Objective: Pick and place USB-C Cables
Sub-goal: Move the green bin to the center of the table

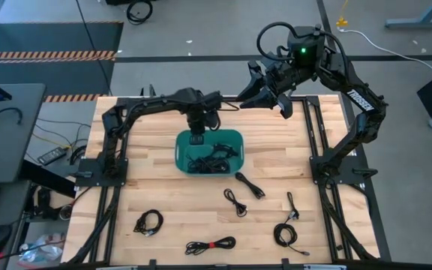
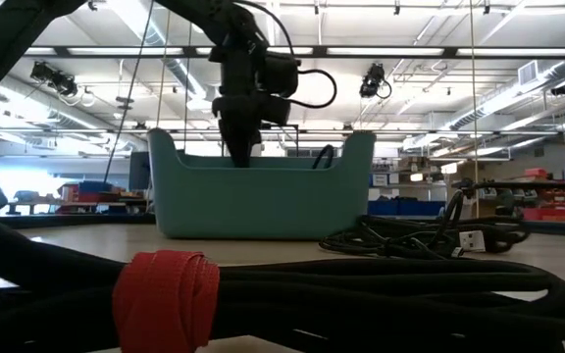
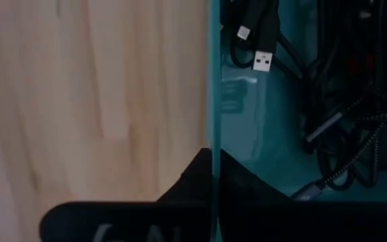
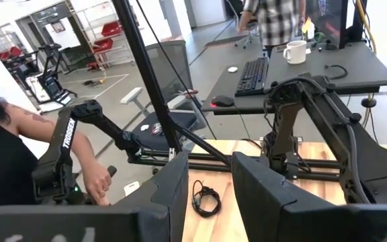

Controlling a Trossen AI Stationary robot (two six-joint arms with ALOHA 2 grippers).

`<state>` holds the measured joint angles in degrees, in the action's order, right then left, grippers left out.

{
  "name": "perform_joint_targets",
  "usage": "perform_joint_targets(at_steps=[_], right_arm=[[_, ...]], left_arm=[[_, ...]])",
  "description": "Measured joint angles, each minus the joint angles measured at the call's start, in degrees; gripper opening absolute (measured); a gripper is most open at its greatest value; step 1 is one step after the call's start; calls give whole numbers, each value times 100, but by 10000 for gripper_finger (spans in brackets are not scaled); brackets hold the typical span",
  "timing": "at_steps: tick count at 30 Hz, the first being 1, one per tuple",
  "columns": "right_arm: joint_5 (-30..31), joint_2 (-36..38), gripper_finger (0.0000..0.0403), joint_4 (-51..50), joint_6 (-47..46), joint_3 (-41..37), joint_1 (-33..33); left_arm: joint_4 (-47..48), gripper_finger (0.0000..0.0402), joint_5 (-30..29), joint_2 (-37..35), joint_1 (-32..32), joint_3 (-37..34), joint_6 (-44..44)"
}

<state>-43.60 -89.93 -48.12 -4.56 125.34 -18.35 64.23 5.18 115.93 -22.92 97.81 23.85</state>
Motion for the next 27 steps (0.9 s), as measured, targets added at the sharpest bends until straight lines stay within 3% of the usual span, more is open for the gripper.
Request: perform_joint_targets(at_steps=[18, 27], right_arm=[[-126, 0, 121, 2, 20, 0, 1], [-154, 0, 121, 2, 18, 0, 2]], left_arm=[[-800, 3, 388, 20, 618, -9, -485], [-784, 3, 370, 20, 427, -9, -447]])
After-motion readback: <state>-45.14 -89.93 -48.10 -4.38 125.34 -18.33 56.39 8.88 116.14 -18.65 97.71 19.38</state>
